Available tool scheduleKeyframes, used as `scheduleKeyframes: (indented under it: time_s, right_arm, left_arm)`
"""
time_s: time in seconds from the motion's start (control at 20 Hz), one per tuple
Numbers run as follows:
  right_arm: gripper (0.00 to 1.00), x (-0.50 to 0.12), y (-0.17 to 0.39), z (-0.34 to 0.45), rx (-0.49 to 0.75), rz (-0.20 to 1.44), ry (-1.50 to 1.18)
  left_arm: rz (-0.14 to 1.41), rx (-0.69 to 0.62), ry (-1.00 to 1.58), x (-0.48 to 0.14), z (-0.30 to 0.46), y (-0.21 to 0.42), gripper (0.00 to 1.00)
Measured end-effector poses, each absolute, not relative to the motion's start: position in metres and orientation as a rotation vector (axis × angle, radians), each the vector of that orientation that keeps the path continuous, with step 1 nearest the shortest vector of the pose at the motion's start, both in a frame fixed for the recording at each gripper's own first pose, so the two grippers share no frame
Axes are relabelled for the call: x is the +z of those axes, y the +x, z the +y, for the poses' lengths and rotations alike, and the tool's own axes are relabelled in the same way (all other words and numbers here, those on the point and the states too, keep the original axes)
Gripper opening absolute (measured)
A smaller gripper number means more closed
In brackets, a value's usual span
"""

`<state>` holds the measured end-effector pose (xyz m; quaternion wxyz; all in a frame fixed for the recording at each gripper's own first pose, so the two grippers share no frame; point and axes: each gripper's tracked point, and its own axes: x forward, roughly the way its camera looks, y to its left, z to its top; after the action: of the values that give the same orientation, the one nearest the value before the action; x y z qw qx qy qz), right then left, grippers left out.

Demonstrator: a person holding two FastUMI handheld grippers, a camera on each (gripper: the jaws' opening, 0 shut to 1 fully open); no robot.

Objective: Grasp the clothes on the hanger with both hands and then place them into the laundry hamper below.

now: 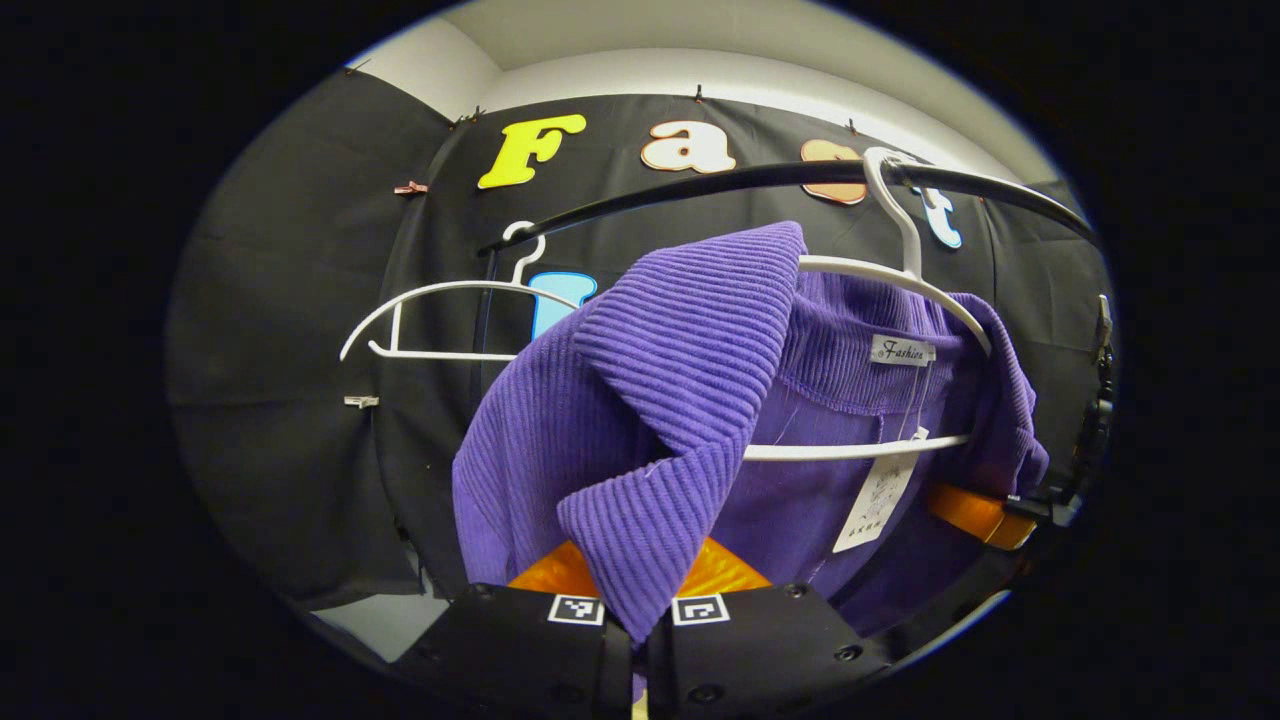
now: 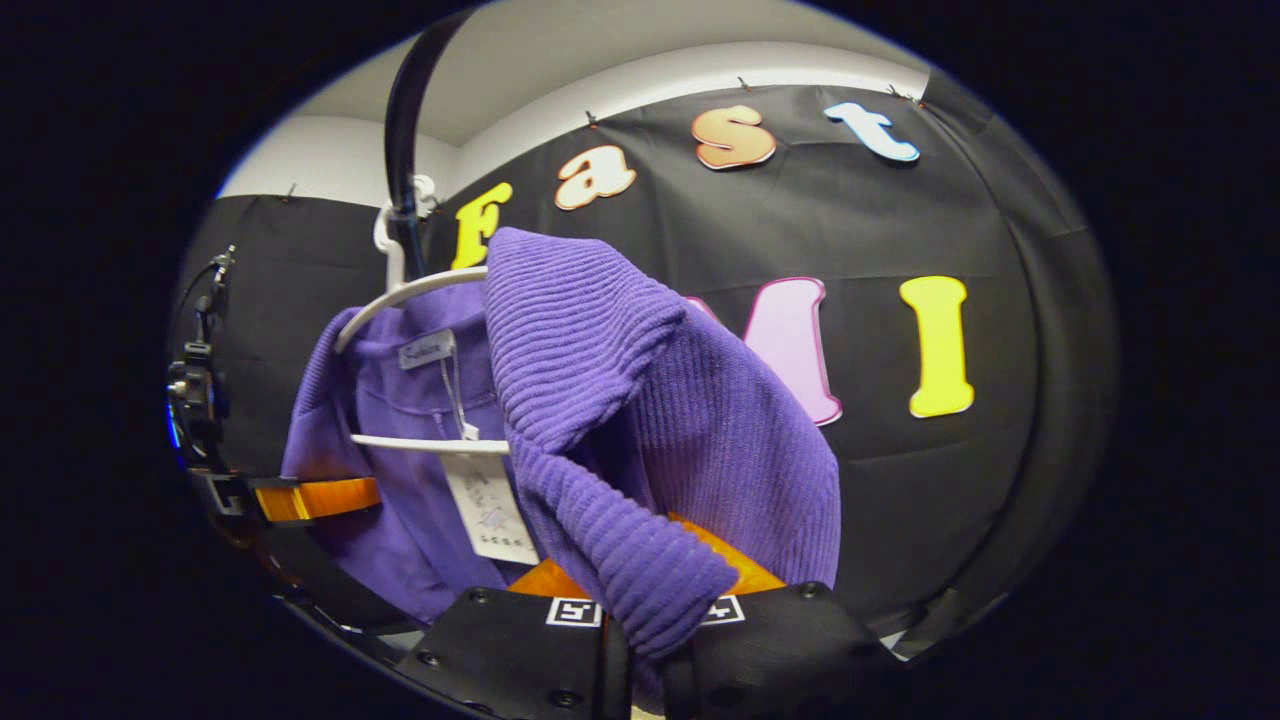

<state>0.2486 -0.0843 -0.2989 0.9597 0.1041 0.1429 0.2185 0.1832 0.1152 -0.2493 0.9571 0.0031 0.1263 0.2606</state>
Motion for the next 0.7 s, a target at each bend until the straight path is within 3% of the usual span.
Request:
scheduleKeyframes:
  time_s: [0.3, 0.7]
  right_arm:
    - [0.16, -0.237, 0.238, -0.125, 0.512, 0.166, 0.421]
    - [0.14, -0.185, 0.254, -0.131, 0.542, 0.043, 0.55]
  left_arm:
    - [0.236, 0.63, 0.164, -0.193, 0.141, 0.137, 0.12]
    - [0.09, 0.641, 0.227, -0.112, 0.154, 0.143, 0.1]
